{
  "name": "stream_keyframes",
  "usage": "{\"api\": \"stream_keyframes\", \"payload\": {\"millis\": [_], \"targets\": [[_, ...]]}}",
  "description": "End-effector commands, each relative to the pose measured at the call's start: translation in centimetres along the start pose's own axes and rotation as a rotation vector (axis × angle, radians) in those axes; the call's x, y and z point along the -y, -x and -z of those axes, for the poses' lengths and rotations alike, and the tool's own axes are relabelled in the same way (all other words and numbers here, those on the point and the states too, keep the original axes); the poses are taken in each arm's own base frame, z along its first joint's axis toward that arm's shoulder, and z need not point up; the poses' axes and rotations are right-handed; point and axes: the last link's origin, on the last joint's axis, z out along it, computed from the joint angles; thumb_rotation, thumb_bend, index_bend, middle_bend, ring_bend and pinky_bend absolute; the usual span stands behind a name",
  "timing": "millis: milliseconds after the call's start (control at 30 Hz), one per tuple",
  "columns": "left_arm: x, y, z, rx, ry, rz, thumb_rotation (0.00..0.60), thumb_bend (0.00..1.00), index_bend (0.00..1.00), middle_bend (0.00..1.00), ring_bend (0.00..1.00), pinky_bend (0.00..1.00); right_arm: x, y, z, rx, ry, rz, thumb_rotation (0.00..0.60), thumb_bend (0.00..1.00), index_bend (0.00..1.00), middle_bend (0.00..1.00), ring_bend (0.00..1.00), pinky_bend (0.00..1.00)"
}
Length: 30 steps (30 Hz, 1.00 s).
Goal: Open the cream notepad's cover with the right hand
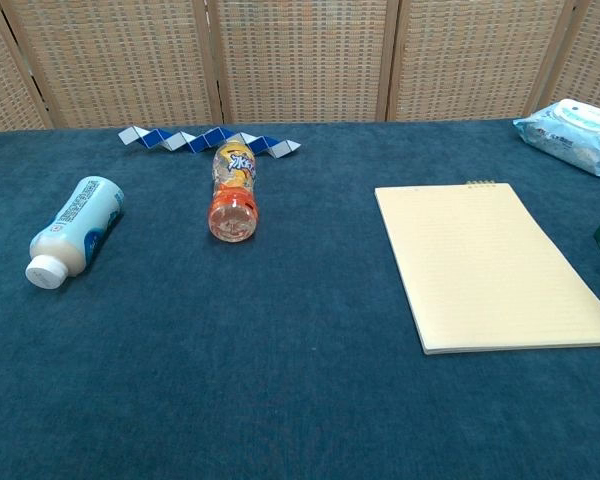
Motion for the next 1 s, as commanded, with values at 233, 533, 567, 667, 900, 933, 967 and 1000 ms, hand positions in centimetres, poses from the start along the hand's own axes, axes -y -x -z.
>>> {"api": "stream_keyframes", "payload": {"millis": [233,533,567,667,900,933,967,1000], "targets": [[0.0,0.3,-0.4,0.008,-0.013,-0.003,0.600,0.00,0.00,0.00,0.00,0.00,1.2,3.6,-3.3,0.078,-0.098,0.038,0.600,0.31,0.31,0.20,0.10,0.10],[-0.1,0.5,-0.5,0.016,-0.017,-0.012,0.600,0.00,0.00,0.00,0.00,0.00,2.0,4.7,-5.0,0.089,-0.118,0.082,0.600,0.31,0.31,0.20,0.10,0.11],[-0.1,0.5,-0.5,0.017,-0.017,-0.012,0.600,0.00,0.00,0.00,0.00,0.00,2.0,4.8,-5.1,0.092,-0.119,0.084,0.600,0.31,0.31,0.20,0.10,0.11],[-0.1,0.5,-0.6,0.017,-0.019,-0.012,0.600,0.00,0.00,0.00,0.00,0.00,2.3,5.2,-5.2,0.103,-0.124,0.089,0.600,0.31,0.31,0.20,0.10,0.12],[-0.1,0.6,-0.6,0.019,-0.020,-0.013,0.600,0.00,0.00,0.00,0.00,0.00,3.3,6.0,-5.1,0.119,-0.152,0.094,0.600,0.31,0.31,0.20,0.10,0.14],[-0.1,0.6,-0.6,0.019,-0.020,-0.012,0.600,0.00,0.00,0.00,0.00,0.00,3.4,6.1,-5.0,0.122,-0.157,0.095,0.600,0.31,0.31,0.20,0.10,0.14],[-0.1,0.6,-0.6,0.017,-0.020,-0.012,0.600,0.00,0.00,0.00,0.00,0.00,3.6,6.3,-5.0,0.123,-0.161,0.095,0.600,0.31,0.31,0.20,0.10,0.14],[-0.1,0.5,-0.6,0.016,-0.022,-0.011,0.600,0.00,0.00,0.00,0.00,0.00,3.8,6.4,-5.0,0.123,-0.166,0.097,0.600,0.31,0.31,0.20,0.10,0.14]]}}
